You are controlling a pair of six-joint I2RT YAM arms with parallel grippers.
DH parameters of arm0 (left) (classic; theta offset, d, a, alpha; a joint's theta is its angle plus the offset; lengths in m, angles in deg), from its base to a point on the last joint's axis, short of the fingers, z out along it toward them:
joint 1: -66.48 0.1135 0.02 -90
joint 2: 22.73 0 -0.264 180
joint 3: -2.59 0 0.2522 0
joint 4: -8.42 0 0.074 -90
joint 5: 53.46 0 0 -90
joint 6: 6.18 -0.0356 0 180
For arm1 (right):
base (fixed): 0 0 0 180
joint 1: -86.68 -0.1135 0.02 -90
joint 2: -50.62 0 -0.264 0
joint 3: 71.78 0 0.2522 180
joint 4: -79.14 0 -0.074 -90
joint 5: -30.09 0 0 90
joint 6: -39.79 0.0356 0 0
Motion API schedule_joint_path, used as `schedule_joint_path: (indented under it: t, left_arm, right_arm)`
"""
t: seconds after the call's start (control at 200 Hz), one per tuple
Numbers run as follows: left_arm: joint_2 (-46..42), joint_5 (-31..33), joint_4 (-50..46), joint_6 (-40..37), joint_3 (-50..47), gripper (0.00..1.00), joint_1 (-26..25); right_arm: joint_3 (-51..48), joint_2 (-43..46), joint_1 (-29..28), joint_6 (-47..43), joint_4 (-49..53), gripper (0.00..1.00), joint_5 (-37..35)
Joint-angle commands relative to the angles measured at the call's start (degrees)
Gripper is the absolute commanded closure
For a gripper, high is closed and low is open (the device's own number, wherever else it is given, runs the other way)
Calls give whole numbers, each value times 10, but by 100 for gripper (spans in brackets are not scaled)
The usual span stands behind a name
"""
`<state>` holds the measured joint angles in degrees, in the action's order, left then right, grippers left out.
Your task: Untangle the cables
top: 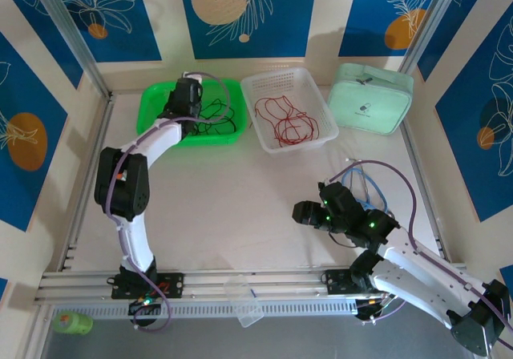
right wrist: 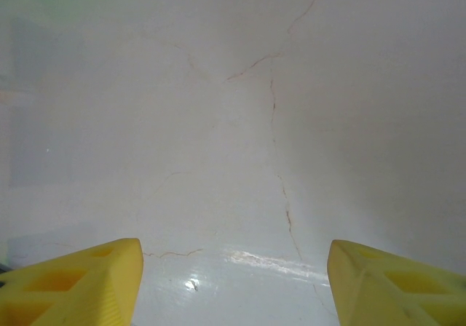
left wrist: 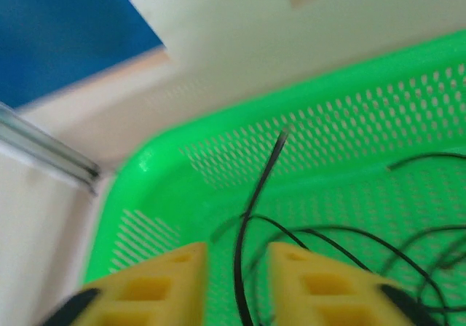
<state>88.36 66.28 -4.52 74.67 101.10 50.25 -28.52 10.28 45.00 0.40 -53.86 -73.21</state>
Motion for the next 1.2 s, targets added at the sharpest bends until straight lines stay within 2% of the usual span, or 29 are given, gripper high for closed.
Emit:
schedule_joint_path:
  t: [0.0,0.145,0.2,0.38,0.475,0.565,0.675,0.76,0.805,0.91,1.015,1.101,1.191]
  left_arm:
    - [-7,-29,-25,61,-6,52,4]
    - [-28,-42,-60,71,10,19,6]
    - [-38,-52,-86,77,28,13,9]
    - [-91,-75,-160,104,63,0,21]
    - [-142,-92,-187,133,47,0,34]
    - [-213,-113,-183,160,-9,0,55]
    - [-313,-126,-109,177,-139,0,89]
    - [-368,-124,-56,183,-233,0,113]
    - [-389,-101,-40,183,-276,0,116]
    - [-428,-102,32,154,-387,0,117]
    - [-429,-101,157,119,-514,0,117]
    - [-410,-85,293,124,-607,0,117]
    - [-357,-88,411,122,-657,0,118]
  right_arm:
    - [8,1,2,4,24,32,-10]
    - [15,-1,8,-4,34,32,-8]
    - [17,-3,12,-5,37,32,-6]
    - [26,-11,23,-12,39,32,5]
    - [33,-20,36,-21,38,32,11]
    - [40,-38,64,-46,23,31,29]
    - [43,-77,121,-105,-24,31,69]
    - [43,-108,160,-165,-80,30,71]
    - [44,-117,174,-200,-114,30,52]
    - [37,-121,192,-304,-209,28,-20]
    - [-7,-124,201,-426,-350,19,-26]
    - [-33,-151,210,-485,-422,18,-38]
    - [-60,-193,224,-505,-487,18,-57]
